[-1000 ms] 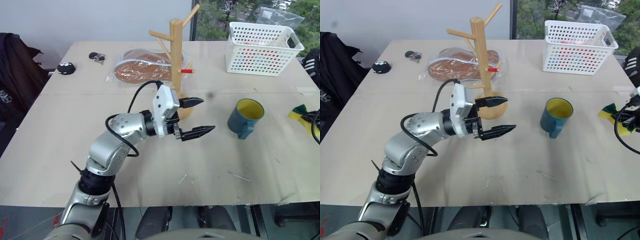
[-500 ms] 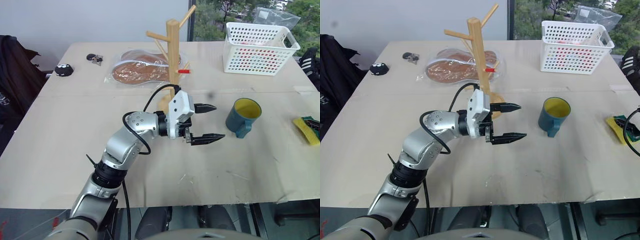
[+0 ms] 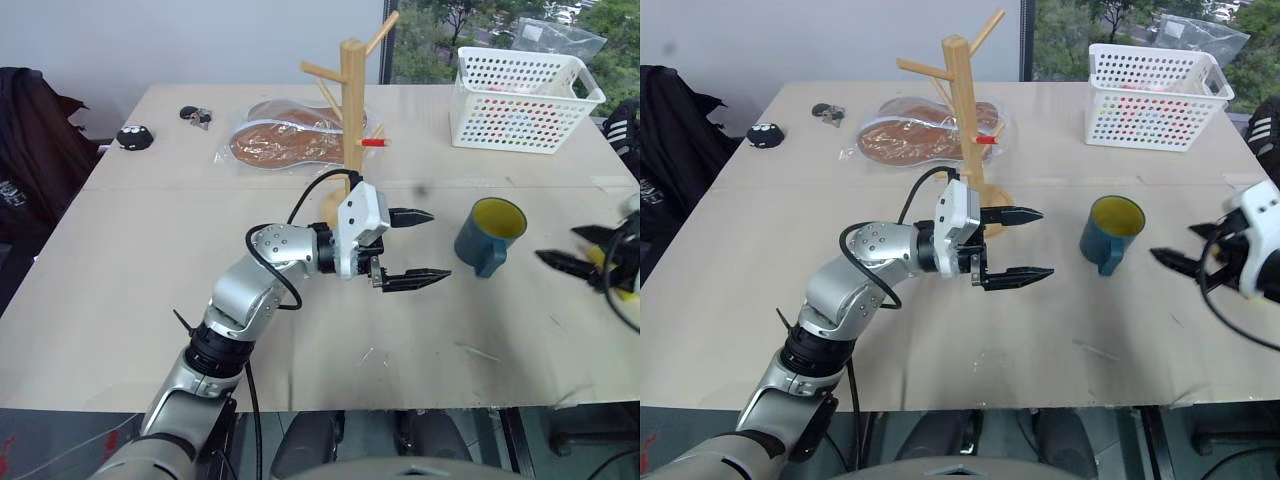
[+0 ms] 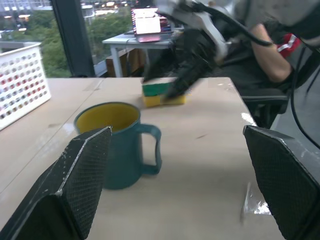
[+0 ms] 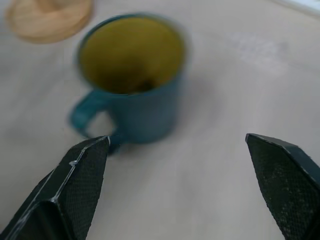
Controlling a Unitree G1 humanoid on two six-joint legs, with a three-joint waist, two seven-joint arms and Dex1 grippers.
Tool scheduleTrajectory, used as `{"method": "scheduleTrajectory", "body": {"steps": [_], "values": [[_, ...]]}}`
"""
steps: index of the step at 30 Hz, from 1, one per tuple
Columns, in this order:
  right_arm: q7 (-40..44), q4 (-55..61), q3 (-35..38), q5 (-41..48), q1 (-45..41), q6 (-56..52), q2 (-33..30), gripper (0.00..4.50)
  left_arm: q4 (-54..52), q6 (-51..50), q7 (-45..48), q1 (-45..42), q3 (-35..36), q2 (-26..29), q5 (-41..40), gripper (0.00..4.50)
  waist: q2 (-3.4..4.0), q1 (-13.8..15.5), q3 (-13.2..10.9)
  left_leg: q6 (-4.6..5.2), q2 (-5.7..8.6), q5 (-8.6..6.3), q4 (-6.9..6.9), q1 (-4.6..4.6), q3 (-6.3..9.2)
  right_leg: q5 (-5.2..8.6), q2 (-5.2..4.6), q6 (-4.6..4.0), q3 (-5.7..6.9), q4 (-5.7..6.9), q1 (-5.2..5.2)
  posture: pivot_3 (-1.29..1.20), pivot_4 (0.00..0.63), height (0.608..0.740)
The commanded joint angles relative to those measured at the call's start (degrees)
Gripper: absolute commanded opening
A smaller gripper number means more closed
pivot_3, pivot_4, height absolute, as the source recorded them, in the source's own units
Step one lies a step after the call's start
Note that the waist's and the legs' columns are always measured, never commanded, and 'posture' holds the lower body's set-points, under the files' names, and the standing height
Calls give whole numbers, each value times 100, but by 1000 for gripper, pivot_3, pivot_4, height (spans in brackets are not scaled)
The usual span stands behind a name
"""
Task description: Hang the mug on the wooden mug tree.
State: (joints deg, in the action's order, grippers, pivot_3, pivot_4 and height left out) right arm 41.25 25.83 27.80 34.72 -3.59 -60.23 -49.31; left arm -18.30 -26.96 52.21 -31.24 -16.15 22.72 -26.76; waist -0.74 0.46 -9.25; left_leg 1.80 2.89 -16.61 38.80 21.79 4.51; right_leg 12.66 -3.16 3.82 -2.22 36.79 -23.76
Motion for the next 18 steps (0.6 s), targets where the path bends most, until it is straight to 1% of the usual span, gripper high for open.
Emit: {"method": "scheduleTrajectory", "body": {"steps": [1, 3, 7, 11, 16, 18], "values": [[-1245, 647, -171, -154, -72, -265, 838, 4413, -360, 29, -49, 49, 82, 92, 65, 4386, 1, 23, 0, 0, 1, 0, 2, 1, -2, 0, -1, 0, -2, 0, -2, 0, 150, 740], [-1684, 760, -291, -314, -106, -260, 1224, 4413, -393, -3, -72, 68, 69, 157, 117, 4386, 2, 31, -1, 0, 7, 0, 3, 1, -4, 0, -6, 0, -6, 2, -3, 0, 150, 740], [-2276, 1055, -600, -472, -29, -297, 1728, 4413, -398, -16, -91, 57, 52, 269, 211, 4386, 3, 37, 0, -1, 9, 0, 6, 1, -1, -1, -6, 1, 0, 2, -2, 0, 150, 740], [-3237, 1344, -1017, -955, -85, -224, 2439, 4413, -347, 10, -102, 44, 39, 277, 267, 4386, 5, 13, 1, -3, 4, 2, 5, -1, 1, -1, 2, 1, 2, 5, -4, 0, 150, 740], [-3769, 1575, -1295, -1271, -91, -244, 2876, 4413, -393, 32, -134, 119, 12, 248, 313, 4386, 7, 22, 2, -5, 6, 3, 5, 0, -1, -1, 1, 1, 0, 5, -7, 0, 150, 740], [-4045, 1639, -1408, -1415, -132, -249, 3148, 4413, -384, 62, -137, 148, -2, 235, 334, 4386, 7, 17, 2, -5, 6, 3, 5, -1, 0, -1, 2, 1, 1, 5, -7, 0, 150, 740]]}}
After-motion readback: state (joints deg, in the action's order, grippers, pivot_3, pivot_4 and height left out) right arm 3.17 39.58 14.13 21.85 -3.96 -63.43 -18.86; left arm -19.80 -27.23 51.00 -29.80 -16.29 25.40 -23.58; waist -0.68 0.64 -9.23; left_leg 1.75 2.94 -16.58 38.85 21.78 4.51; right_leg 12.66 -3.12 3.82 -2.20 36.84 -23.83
